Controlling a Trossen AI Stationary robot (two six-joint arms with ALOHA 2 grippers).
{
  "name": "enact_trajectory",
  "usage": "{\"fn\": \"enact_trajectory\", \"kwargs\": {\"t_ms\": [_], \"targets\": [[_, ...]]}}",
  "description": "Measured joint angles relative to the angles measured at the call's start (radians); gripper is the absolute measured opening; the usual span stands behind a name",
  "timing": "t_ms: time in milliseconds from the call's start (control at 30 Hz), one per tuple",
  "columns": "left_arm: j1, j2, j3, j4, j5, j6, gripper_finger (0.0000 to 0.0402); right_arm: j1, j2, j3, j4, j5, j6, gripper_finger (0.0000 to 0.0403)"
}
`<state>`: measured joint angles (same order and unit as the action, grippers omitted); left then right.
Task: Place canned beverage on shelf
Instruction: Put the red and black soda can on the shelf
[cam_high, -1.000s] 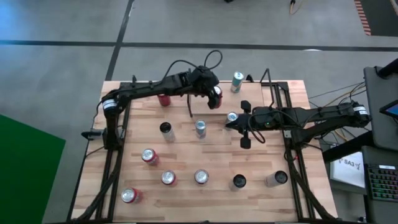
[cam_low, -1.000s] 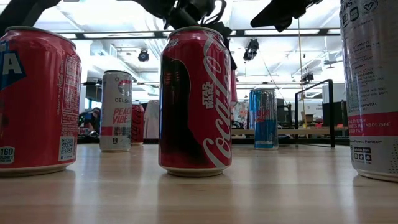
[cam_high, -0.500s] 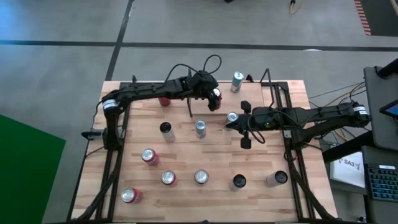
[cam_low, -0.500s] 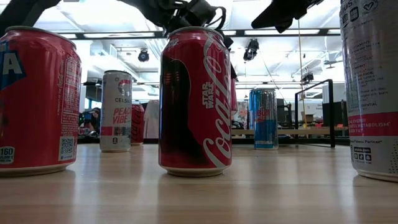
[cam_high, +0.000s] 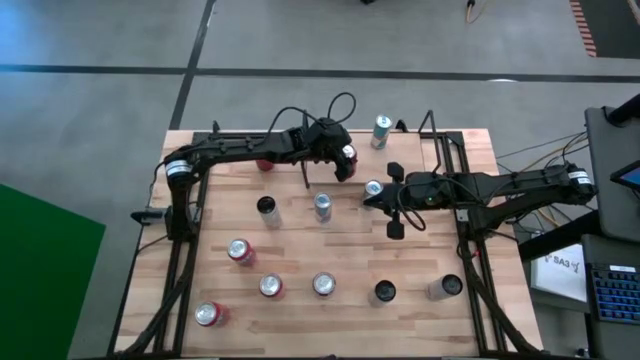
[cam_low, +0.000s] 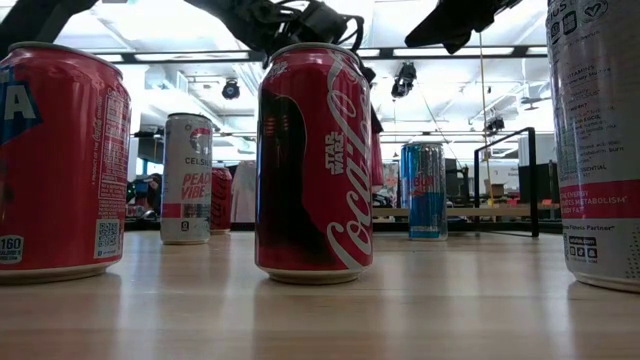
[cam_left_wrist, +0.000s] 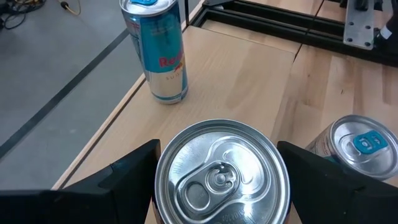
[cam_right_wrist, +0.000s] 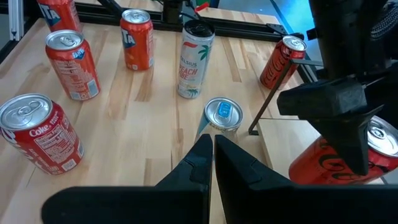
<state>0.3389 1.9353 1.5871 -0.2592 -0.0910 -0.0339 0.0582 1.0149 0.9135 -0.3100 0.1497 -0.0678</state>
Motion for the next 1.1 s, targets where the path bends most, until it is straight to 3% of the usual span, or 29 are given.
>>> {"fn": "enact_trajectory", "kwargs": {"t_ms": [1100], "targets": [[-0.004, 0.001, -0.072, 0.056, -0.006, 0.025, 0.0288, 0.000, 0.000, -0.018, 0.000, 0.000, 0.005, 0.0009]]}}
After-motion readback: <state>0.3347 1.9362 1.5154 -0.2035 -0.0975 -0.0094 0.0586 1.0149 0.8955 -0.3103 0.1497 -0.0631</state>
